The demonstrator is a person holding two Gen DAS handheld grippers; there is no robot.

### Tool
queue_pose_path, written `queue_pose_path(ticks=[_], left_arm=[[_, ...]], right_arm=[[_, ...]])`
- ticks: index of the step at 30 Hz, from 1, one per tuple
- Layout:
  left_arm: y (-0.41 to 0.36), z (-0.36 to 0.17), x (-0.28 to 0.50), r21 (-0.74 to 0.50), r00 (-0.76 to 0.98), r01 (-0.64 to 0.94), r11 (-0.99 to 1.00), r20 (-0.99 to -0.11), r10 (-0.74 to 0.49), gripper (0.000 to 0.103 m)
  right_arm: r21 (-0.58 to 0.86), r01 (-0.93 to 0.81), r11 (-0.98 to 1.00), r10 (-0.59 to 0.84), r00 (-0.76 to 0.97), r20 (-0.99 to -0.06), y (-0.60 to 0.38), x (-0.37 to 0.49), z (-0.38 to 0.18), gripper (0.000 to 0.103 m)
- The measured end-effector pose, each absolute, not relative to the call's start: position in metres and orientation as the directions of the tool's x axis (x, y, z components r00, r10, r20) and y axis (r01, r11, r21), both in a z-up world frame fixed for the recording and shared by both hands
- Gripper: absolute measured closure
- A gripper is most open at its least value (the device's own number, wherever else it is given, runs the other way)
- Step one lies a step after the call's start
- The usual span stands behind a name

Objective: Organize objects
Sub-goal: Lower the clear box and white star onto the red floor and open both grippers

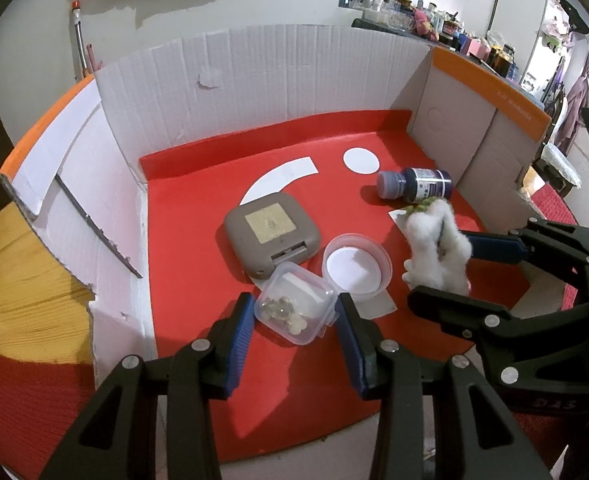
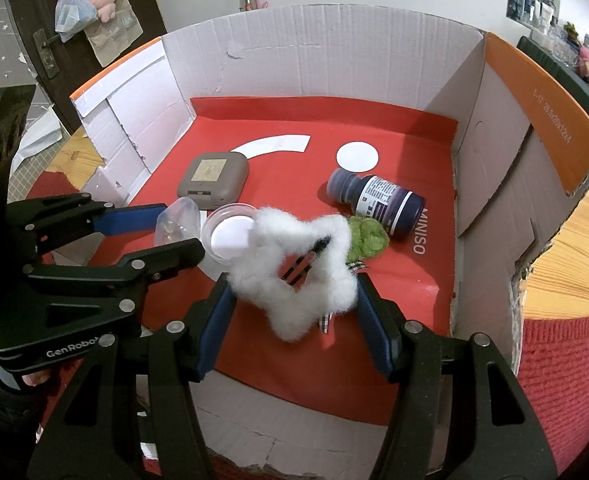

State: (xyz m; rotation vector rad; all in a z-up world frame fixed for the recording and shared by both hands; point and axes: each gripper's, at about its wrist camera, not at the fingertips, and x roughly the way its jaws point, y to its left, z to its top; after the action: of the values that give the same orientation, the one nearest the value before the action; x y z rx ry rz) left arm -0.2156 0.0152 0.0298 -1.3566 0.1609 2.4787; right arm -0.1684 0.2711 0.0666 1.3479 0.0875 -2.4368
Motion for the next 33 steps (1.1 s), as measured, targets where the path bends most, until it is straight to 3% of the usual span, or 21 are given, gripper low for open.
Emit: queue_pose_path(ticks=[6,10,23,33], left_arm=[[0.016,0.032,-0.212,-0.041,-0.509,-0.324,-0.945,-0.834,0.211,0.059],[0.018,0.035,-0.209,-0.032,-0.523,-0.328,-0.944,-0.826,0.21,0.052],[0.015,0.044,-0.198,-0.031,-0.545,-0.319,-0.947,-0.812,0.21,0.051],[0.007,0.057,-0.181,-0.044,-0.583,-0.301,-0.953,-0.782,0.22,0.041]], right_arm=[[0.134,0.337,-0.932,-0.293,-0.481,-0.826,0.273,-0.167,0.068,0.045],[0.129,0.34,-0.931,-0.292,-0.486,-0.824,0.273,-0.164,0.07,0.043],[0.126,0.34,-0.932,-0.294,-0.507,-0.81,0.274,-0.153,0.082,0.039],[0.125,0.337,-0.933,-0.3,-0.541,-0.785,0.276,-0.134,0.099,0.033]])
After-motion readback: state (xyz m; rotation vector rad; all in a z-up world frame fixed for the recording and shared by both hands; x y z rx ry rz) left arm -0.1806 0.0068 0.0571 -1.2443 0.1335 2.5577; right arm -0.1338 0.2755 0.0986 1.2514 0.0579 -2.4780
